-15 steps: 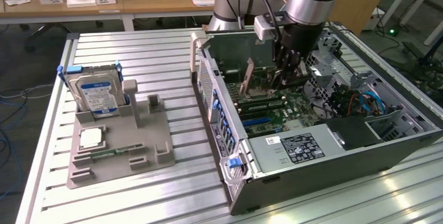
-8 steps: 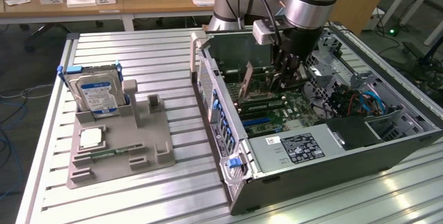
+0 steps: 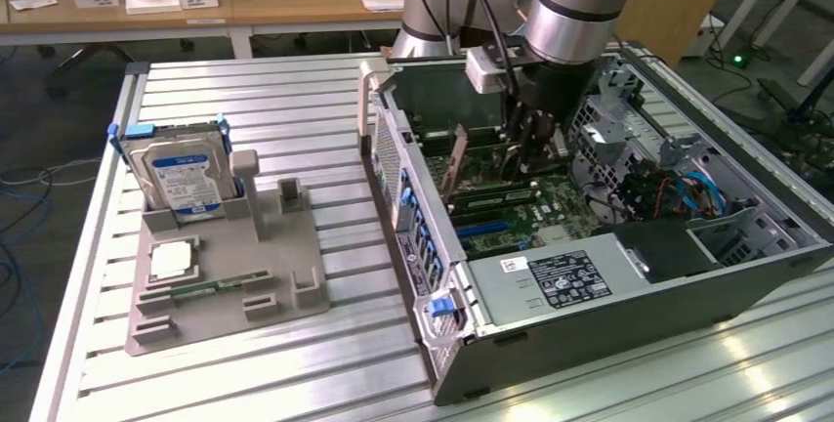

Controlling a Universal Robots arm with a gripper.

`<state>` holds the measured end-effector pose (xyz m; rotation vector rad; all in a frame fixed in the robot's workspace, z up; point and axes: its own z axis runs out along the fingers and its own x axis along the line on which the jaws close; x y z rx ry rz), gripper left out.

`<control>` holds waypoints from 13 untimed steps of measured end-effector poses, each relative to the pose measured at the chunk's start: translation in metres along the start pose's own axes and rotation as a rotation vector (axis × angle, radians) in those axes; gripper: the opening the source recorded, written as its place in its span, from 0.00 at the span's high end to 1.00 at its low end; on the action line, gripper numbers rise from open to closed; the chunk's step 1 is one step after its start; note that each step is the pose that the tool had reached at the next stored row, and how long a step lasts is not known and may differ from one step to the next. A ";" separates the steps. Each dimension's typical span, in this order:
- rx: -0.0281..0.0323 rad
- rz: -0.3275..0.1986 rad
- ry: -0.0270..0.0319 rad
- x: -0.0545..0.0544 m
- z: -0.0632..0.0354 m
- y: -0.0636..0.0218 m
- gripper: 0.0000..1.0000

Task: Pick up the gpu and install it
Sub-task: 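Insert the gpu into the slot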

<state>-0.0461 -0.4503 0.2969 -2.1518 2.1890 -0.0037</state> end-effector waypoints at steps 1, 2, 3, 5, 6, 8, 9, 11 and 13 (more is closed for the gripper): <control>0.0001 0.002 0.0002 0.000 0.0018 0.0004 0.72; 0.0002 0.002 0.0002 0.000 0.0033 0.0004 0.72; 0.0002 0.002 0.0003 0.001 0.0047 0.0006 0.72; 0.0004 0.002 0.0002 0.002 0.0076 0.0025 0.72; 0.0002 0.002 0.0003 0.002 0.0093 0.0049 0.72; 0.0003 0.003 0.0003 0.002 0.0128 0.0070 0.72; 0.0003 0.002 0.0002 0.002 0.0145 0.0071 0.72; 0.0002 0.002 0.0003 0.003 0.0179 0.0074 0.72; 0.0003 0.003 0.0003 0.003 0.0216 0.0084 0.72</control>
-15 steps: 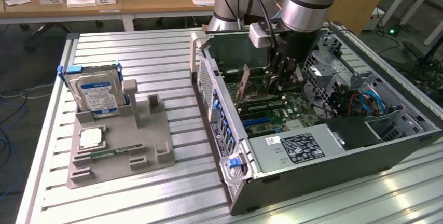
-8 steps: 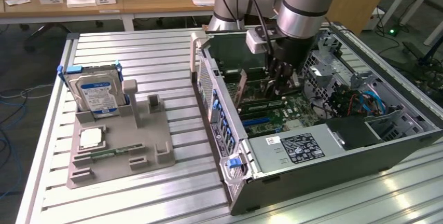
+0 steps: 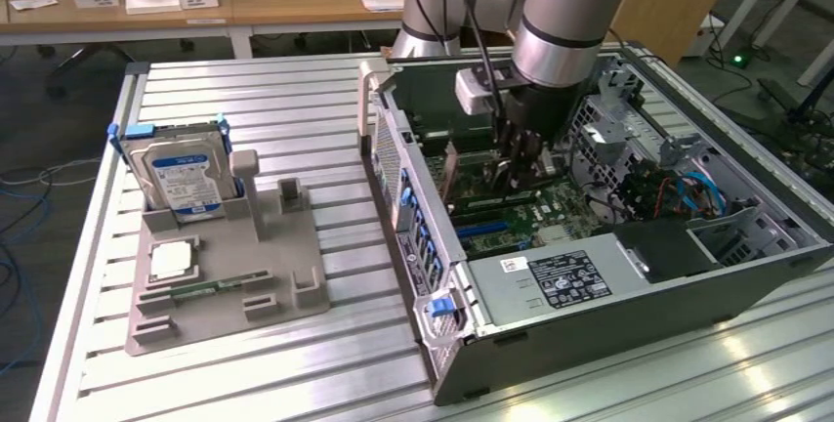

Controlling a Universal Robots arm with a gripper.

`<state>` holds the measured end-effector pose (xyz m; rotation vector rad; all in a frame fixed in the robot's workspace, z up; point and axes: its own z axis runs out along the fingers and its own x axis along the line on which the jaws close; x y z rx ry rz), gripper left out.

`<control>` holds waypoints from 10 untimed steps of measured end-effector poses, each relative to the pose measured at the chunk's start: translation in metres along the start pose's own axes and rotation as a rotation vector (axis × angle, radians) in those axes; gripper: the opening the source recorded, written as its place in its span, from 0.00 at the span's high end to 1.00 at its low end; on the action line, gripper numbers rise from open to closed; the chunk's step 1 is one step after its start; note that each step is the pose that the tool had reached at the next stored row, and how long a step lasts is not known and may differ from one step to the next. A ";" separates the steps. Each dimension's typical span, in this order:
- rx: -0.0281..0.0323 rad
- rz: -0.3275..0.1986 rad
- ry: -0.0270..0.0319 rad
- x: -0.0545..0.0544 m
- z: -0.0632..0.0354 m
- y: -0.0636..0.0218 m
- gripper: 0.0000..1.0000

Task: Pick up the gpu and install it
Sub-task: 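Insert the gpu into the slot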

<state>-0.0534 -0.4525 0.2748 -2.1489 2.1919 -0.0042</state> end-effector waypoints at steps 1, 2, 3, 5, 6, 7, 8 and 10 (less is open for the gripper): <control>0.0000 0.000 0.0000 0.000 0.0018 0.0009 0.72; 0.0000 0.000 0.0000 0.000 0.0035 0.0014 0.72; -0.0001 0.000 0.0000 0.000 0.0053 0.0015 0.72; -0.0001 0.000 -0.0001 0.001 0.0088 0.0017 0.72; 0.0000 0.000 -0.0001 0.002 0.0103 0.0020 0.72; 0.0000 0.000 0.0002 0.002 0.0116 0.0030 0.72; 0.0001 0.000 0.0004 0.002 0.0128 0.0045 0.72; -0.0001 0.001 0.0007 0.004 0.0145 0.0055 0.72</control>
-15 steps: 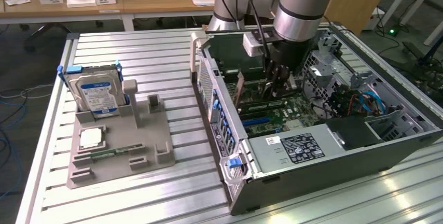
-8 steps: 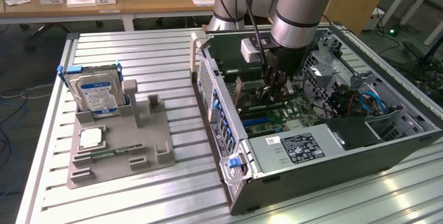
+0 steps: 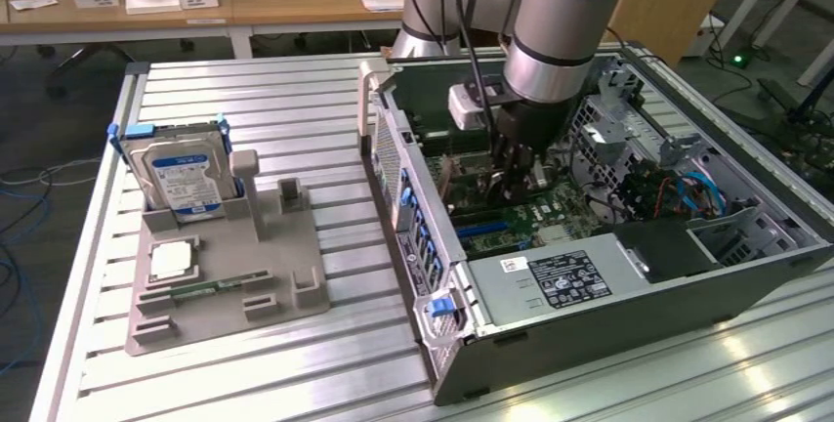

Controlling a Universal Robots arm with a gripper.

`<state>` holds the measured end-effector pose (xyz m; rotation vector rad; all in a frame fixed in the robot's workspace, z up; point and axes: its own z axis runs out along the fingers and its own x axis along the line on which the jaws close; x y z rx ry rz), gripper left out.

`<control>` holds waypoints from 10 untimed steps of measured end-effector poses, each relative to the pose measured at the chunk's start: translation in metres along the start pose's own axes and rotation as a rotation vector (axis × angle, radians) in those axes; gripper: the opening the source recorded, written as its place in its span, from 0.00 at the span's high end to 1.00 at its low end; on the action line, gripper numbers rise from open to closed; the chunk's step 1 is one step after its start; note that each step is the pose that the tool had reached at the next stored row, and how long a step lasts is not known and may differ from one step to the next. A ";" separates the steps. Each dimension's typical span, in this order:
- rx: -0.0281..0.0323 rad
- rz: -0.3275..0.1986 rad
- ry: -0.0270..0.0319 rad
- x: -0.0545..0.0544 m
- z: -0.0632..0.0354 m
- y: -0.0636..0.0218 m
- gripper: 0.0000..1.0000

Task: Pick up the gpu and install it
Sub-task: 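Insert the gpu into the slot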

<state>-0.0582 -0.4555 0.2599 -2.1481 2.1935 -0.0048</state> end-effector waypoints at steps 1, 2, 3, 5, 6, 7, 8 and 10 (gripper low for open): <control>0.0001 0.000 -0.0001 0.001 0.0008 0.0000 0.72; 0.0002 0.001 0.0000 0.002 0.0016 0.0001 0.72; 0.0001 0.001 0.0000 0.004 0.0024 0.0001 0.72; 0.0003 0.001 0.0000 0.004 0.0047 0.0017 0.72; 0.0003 0.001 0.0002 0.005 0.0064 0.0029 0.72; 0.0002 0.001 0.0004 0.005 0.0082 0.0036 0.72; 0.0002 0.001 0.0003 0.005 0.0100 0.0039 0.72; 0.0002 0.001 0.0005 0.005 0.0136 0.0055 0.72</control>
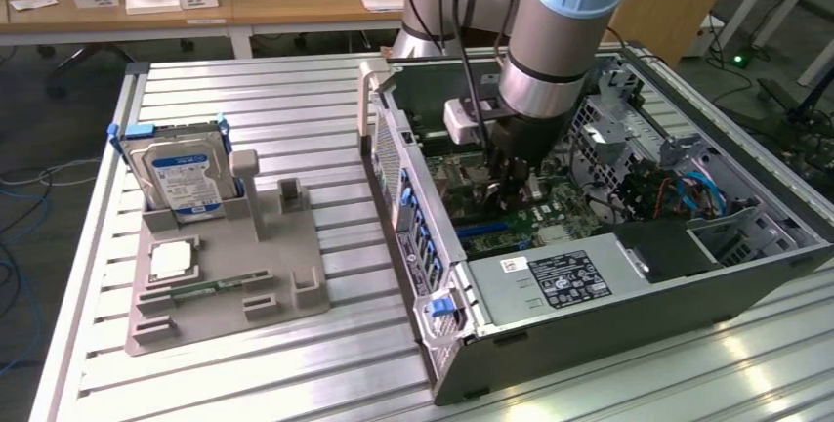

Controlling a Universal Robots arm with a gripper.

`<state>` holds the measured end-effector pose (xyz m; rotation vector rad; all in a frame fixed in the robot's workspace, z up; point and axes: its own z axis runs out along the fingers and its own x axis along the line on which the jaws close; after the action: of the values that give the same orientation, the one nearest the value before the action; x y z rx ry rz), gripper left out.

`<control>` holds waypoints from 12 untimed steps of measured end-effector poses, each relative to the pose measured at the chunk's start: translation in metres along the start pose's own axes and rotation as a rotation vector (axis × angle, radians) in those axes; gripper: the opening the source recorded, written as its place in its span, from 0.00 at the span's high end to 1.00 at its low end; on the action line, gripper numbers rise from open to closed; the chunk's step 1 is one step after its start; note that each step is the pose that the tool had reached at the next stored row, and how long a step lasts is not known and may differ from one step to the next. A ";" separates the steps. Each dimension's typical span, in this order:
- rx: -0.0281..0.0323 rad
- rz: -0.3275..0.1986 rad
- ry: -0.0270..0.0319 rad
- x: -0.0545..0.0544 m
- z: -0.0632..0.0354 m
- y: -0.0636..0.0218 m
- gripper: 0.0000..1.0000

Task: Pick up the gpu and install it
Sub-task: 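Insert the gpu into the slot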

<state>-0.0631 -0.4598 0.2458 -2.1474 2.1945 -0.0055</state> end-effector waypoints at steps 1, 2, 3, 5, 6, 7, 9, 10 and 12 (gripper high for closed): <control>0.0000 0.000 -0.0001 0.000 0.0017 0.0015 0.72; 0.0000 0.000 -0.0001 0.000 0.0033 0.0028 0.72; 0.0001 0.000 0.0001 0.001 0.0048 0.0034 0.72; 0.0000 0.000 0.0000 0.002 0.0081 0.0037 0.72; 0.0000 0.000 0.0001 0.002 0.0097 0.0039 0.72; 0.0001 0.000 0.0001 0.002 0.0108 0.0045 0.72; -0.0001 0.000 0.0002 0.002 0.0120 0.0059 0.72; -0.0001 0.000 0.0002 0.002 0.0125 0.0065 0.72; 0.0000 0.000 0.0000 0.003 0.0130 0.0070 0.72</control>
<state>-0.0694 -0.4617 0.2324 -2.1476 2.1943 -0.0055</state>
